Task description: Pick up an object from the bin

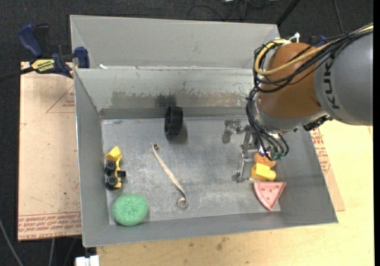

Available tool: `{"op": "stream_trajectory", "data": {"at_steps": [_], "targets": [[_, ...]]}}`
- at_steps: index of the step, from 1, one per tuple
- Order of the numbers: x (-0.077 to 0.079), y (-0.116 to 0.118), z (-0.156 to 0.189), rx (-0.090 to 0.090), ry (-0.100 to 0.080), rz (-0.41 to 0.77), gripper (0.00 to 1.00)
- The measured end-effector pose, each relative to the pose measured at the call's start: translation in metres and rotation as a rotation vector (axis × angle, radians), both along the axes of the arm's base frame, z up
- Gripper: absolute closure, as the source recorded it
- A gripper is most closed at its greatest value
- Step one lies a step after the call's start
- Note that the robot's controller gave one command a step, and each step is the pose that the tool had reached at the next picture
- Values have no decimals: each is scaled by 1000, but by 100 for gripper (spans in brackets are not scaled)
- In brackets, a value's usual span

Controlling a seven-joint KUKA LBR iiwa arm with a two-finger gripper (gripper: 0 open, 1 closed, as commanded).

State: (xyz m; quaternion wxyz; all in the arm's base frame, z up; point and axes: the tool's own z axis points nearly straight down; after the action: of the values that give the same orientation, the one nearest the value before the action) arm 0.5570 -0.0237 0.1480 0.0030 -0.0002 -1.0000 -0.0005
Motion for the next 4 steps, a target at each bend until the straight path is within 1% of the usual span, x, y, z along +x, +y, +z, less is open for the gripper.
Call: {"op": "stream_trajectory", "data": {"at_steps": [1, 2, 3, 4], "targets": [[1, 0, 5, 0, -7, 0, 0], [-10, -24, 15, 1, -6, -10, 0], [-34, -70, 25, 0, -7, -45, 0], [-40, -98, 18, -3, -7, -228, 0]]}}
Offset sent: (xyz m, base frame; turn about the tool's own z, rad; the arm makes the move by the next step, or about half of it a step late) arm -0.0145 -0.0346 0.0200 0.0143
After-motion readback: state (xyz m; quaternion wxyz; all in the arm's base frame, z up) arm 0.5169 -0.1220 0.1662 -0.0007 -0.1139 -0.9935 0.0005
